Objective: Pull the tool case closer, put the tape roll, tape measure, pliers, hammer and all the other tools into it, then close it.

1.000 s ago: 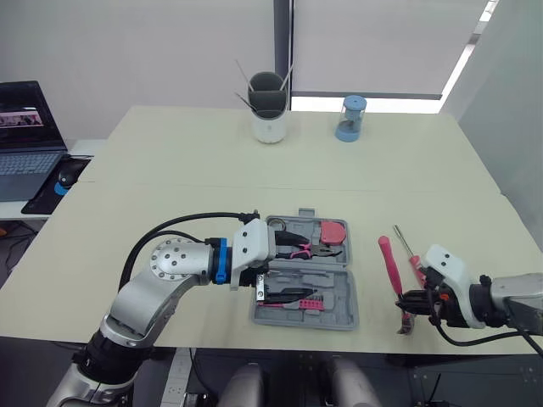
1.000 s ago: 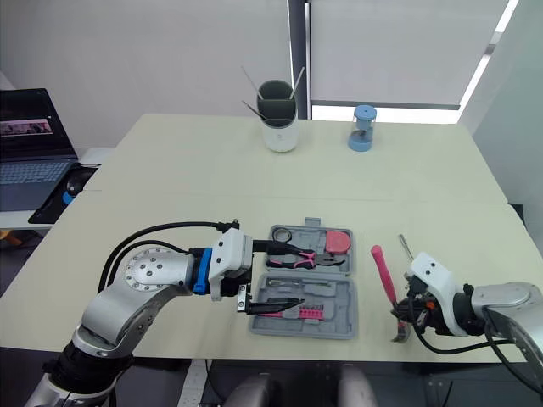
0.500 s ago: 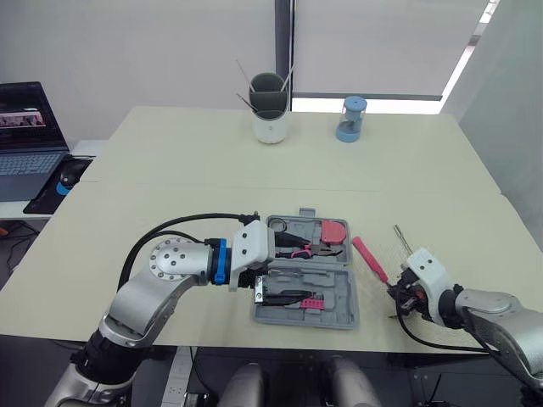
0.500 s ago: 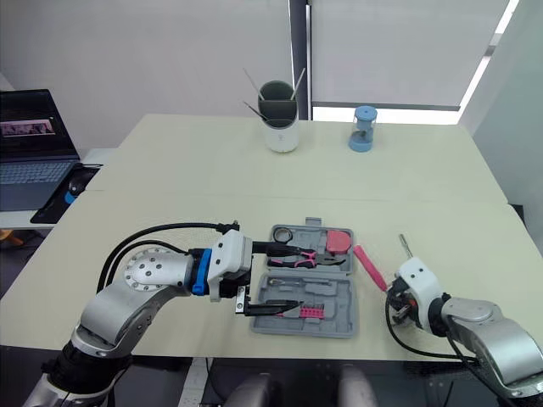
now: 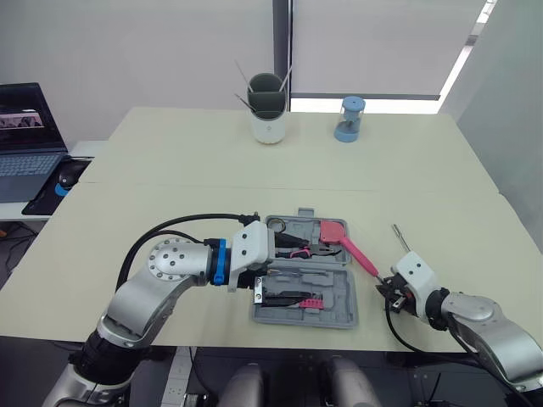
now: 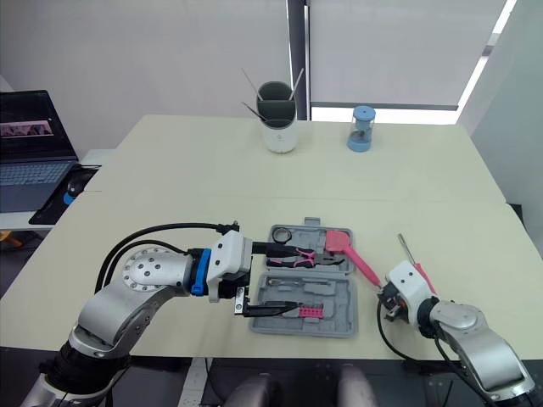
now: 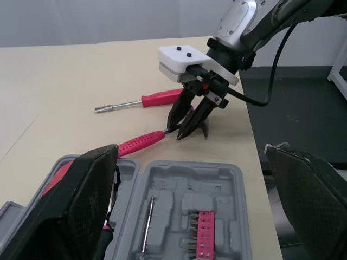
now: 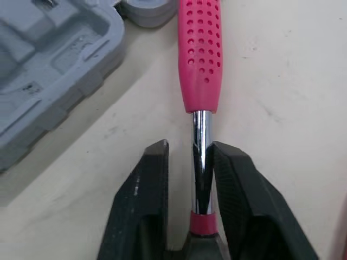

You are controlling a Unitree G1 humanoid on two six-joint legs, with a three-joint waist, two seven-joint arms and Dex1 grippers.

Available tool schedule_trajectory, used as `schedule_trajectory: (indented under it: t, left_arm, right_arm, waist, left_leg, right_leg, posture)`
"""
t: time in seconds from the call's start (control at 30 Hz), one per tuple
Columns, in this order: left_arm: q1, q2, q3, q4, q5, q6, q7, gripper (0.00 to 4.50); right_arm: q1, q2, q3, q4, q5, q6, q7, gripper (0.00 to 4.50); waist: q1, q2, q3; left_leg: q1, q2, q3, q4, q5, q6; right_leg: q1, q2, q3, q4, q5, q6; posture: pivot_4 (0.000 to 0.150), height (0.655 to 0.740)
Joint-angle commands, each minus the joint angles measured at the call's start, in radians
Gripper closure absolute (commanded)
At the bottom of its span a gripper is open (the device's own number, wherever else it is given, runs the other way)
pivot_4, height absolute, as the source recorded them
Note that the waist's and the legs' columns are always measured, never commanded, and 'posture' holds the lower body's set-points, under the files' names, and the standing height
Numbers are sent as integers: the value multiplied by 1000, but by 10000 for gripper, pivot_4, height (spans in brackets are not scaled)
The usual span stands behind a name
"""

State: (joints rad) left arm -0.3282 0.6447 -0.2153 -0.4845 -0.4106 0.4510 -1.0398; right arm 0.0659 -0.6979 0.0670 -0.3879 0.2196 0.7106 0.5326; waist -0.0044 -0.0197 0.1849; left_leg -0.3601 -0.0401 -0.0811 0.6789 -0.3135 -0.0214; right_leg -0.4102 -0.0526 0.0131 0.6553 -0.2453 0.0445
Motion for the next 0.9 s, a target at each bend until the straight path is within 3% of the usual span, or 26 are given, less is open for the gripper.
schedule_trajectory:
  t: [0.03, 0.27, 0.43, 0.53, 0.67, 0.9]
  left_arm:
    - [-14, 6, 6, -25, -11, -10, -7, 0]
    - [-21, 12, 17, -7, -10, -17, -20, 0]
    - [-33, 14, 17, -1, -10, -16, -27, 0]
    - [-36, 16, 18, 2, -10, -16, -30, 0]
    - [-36, 20, 20, 1, -11, -14, -29, 0]
    - [-35, 25, 21, -5, -13, -12, -24, 0]
  right_arm:
    - [4, 10, -66, -21, 5, -58, 2, 20519]
    - [0, 25, -70, -13, 13, -69, 36, 202]
    - [-3, 19, -51, 45, -15, -122, 66, 202]
    - [-5, 27, -43, 76, -13, -132, 83, 6484]
    - [-7, 31, -29, 99, -21, -136, 91, 20348]
    - [-15, 40, -21, 124, -36, -145, 80, 37783]
  waist:
    - [0, 0, 0]
    - [0, 0, 0]
    - [0, 0, 0]
    - [0, 0, 0]
    - [0, 0, 0]
    - [0, 0, 0]
  left_leg:
    - [0, 0, 0, 0, 0, 0]
    - [0, 0, 0, 0, 0, 0]
    - [0, 0, 0, 0, 0, 0]
    - [0, 0, 0, 0, 0, 0]
    - [0, 0, 0, 0, 0, 0]
    - [1, 0, 0, 0, 0, 0]
  right_leg:
    - [0, 0, 0, 0, 0, 0]
    - [0, 0, 0, 0, 0, 0]
    - [0, 0, 0, 0, 0, 0]
    - [0, 0, 0, 0, 0, 0]
    - [0, 0, 1, 0, 0, 0]
    - [0, 0, 1, 1, 0, 0]
  posture:
    - [1500, 7400]
    - [1500, 7400]
    - [1500, 7400]
    - [1500, 7400]
    - [1500, 7400]
    - [1500, 7400]
